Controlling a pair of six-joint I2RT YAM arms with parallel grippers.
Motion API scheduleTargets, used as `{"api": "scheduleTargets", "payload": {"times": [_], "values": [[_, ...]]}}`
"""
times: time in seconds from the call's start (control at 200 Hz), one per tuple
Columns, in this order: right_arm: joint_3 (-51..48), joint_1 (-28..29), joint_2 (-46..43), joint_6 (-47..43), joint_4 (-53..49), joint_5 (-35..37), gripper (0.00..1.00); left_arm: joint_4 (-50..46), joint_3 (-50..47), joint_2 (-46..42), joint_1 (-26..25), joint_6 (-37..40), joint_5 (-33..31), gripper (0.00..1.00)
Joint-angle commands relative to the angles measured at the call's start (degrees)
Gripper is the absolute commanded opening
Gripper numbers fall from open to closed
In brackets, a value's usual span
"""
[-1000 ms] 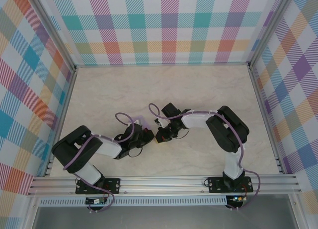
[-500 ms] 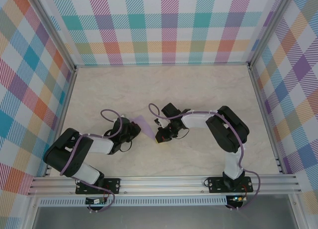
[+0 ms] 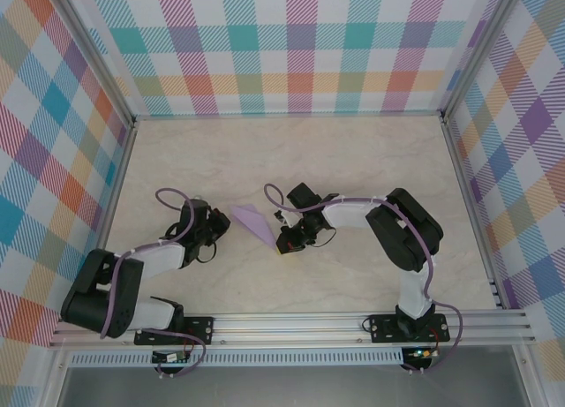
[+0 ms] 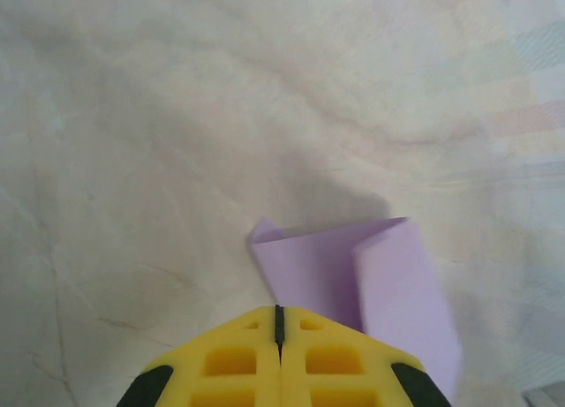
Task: Fold a paper plane with a square sheet of paper (pick it up from the middle)
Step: Fold the wing for the fifth time at the center of the table, then turn over a paper plane at the center of the table.
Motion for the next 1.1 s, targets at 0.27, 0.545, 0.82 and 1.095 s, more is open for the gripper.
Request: {"api": "scheduleTargets", "payload": {"times": [0.27,0.545,0.82,1.095], "values": [[2.0,0.0,-9.5,6.1,-1.0,6.8,0.35,-37.4,14.3,-12.5,-1.7,3.4,-5.0,0.38],[-1.5,-1.5,-19.1,9.2,-1.6,22.6,0.67,-47.9,23.4,-5.7,-9.4,-1.0,-9.0,0.55],[-7.1,-6.8,-24.0,11.4,0.2,25.5,0.85,-51.1,32.1,6.4,-20.2,-8.9,-13.5,0.72],[-9.4,-9.3,-25.2,11.5,0.2,28.5,0.93,-57.4,43.6,20.1,-24.5,-11.4,-17.4,0.77]]}}
